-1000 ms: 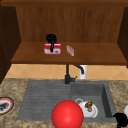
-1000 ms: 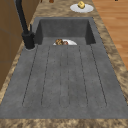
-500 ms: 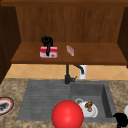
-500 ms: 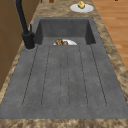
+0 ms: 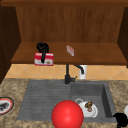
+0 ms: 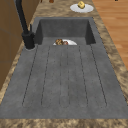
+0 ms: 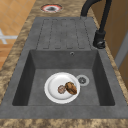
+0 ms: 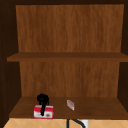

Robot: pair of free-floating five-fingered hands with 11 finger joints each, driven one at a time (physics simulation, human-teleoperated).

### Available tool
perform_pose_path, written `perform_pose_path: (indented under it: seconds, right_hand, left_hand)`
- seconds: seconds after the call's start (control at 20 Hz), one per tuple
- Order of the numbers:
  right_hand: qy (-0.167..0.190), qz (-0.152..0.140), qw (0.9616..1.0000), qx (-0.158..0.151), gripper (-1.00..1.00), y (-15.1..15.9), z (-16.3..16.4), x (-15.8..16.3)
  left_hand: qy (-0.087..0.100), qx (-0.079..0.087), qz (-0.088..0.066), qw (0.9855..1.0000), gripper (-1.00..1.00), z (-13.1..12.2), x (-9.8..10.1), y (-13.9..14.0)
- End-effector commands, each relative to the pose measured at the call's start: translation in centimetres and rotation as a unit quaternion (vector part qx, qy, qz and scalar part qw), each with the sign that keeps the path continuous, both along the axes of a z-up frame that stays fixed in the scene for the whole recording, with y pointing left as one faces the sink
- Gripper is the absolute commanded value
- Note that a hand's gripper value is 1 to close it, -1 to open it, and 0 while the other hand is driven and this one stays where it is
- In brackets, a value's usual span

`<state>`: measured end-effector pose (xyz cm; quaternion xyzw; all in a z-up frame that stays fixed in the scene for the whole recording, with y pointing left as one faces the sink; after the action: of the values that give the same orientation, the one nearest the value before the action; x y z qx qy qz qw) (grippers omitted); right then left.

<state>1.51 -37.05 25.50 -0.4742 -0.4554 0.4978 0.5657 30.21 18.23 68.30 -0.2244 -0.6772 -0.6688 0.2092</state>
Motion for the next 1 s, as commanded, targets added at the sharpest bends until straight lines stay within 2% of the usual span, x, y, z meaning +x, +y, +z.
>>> perform_pose_path:
  seconds: [0.0,0.45,0.6,0.75,0.95]
  right_hand:
    - [0.0,0.0,1.0,0.0,0.0,0.0,0.0,0.0]
    - [0.0,0.0,1.0,0.0,0.0,0.0,0.0,0.0]
    - [0.0,0.0,1.0,0.0,0.0,0.0,0.0,0.0]
    - [0.0,0.0,1.0,0.0,0.0,0.0,0.0,0.0]
    - [0.0,0.0,1.0,0.0,0.0,0.0,0.0,0.0]
  left_hand:
    - [-0.012,0.025,0.0,0.9996,1.0,-0.4,-3.1,0.8]
    - [-0.016,0.031,0.002,0.9994,1.0,-2.9,-10.5,2.6]
    - [-0.017,0.027,0.002,0.9995,1.0,-4.4,-13.0,2.8]
    - [-0.008,0.015,0.003,0.9998,1.0,-6.0,-15.5,3.1]
    - [-0.003,0.014,0.003,0.9999,1.0,-8.1,-17.8,3.3]
